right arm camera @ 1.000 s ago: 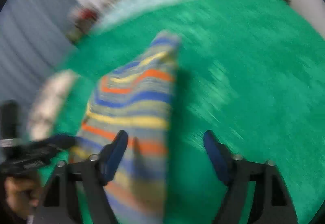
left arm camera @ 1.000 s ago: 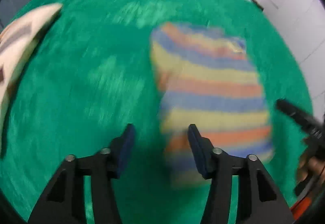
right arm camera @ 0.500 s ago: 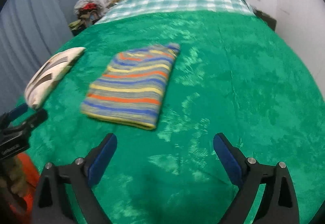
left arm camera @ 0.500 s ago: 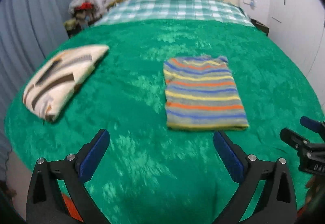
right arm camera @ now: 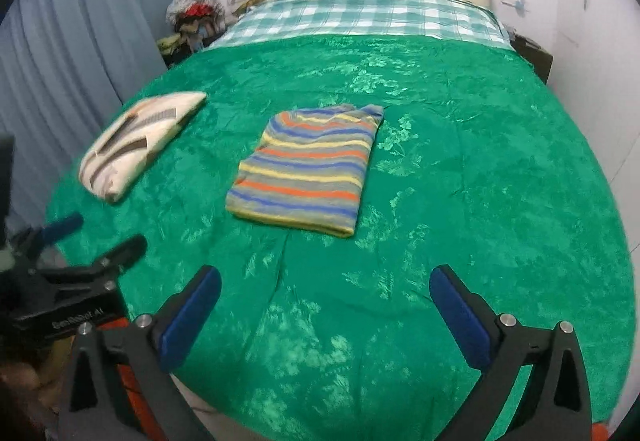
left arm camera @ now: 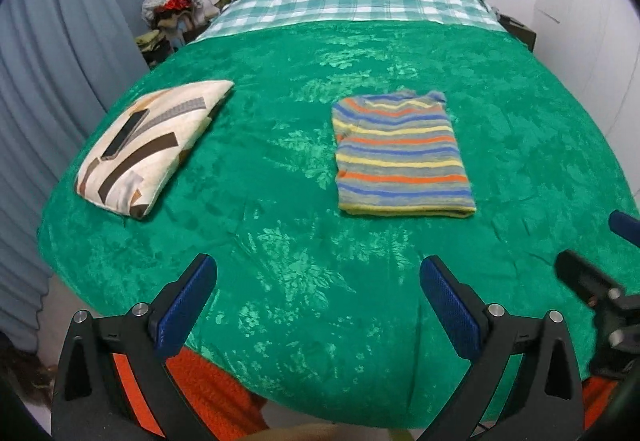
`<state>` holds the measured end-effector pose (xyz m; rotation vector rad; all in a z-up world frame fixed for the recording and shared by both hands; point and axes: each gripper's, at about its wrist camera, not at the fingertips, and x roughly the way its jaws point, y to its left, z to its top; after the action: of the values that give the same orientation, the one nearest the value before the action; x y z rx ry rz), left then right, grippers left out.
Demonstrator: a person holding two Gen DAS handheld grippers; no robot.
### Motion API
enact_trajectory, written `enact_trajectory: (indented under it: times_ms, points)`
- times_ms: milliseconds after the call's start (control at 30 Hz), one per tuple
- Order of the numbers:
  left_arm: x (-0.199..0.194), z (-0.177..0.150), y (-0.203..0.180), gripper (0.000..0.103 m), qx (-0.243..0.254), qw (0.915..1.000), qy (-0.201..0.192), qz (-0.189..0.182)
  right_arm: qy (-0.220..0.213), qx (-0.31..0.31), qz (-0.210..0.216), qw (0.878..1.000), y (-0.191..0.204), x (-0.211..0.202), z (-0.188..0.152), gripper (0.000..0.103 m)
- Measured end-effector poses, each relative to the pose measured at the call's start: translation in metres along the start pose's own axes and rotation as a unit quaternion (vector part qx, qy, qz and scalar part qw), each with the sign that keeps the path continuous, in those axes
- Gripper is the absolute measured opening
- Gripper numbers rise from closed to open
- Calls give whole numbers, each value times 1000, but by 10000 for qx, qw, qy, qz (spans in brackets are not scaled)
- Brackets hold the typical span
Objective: Fold small clothes
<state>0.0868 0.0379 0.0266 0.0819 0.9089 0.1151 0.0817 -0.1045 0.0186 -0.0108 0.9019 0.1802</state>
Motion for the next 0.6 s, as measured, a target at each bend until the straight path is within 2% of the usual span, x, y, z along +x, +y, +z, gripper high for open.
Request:
enact_trajectory:
  times_ms: [133,367,500,600]
  points:
    - [-1,0,-1,102,1,10000,77,-54,88,-201,-97,9997,12,-6,0,103]
    - [-2,-1,-2,103,-46,9998,137,-103,233,-105,-272,9993,14,-13,-1,103]
    - [-1,3,-7,103,144,9996,208,-112,167,-104,-384,9991,15,-20,2,103]
    - [-9,7,-12,102,274,9995,123,-121,172,-109,-465,9987,16,-22,3,103]
